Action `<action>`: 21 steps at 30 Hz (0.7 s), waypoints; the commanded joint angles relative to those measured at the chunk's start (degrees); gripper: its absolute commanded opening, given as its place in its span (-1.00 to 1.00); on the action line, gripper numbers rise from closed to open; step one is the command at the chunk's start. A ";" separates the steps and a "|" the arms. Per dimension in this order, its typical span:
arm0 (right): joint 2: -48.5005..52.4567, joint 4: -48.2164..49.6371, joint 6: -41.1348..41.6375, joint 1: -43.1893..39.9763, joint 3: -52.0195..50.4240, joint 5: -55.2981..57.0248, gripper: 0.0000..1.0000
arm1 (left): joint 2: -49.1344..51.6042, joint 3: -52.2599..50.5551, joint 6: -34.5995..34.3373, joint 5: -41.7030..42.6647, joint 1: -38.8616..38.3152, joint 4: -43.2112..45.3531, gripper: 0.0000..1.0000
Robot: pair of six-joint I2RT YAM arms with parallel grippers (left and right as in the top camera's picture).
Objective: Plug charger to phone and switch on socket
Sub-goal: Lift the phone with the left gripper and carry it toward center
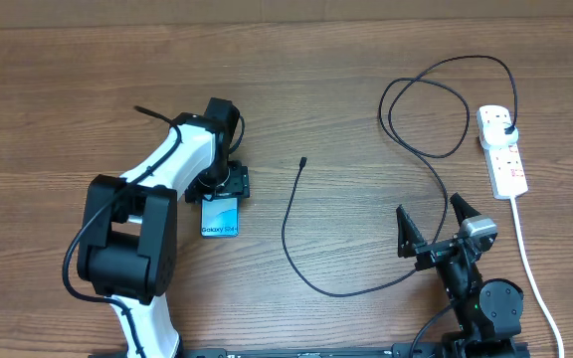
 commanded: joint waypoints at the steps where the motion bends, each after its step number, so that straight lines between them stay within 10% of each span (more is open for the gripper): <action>1: -0.68 0.28 -0.07 -0.35 -0.61 -0.33 1.00 | 1.42 4.87 -0.11 -1.99 -0.31 -2.62 0.57; 21: -0.68 0.28 -0.07 -0.35 -0.61 -0.33 1.00 | 1.42 25.64 -0.68 12.02 -0.31 -13.68 0.61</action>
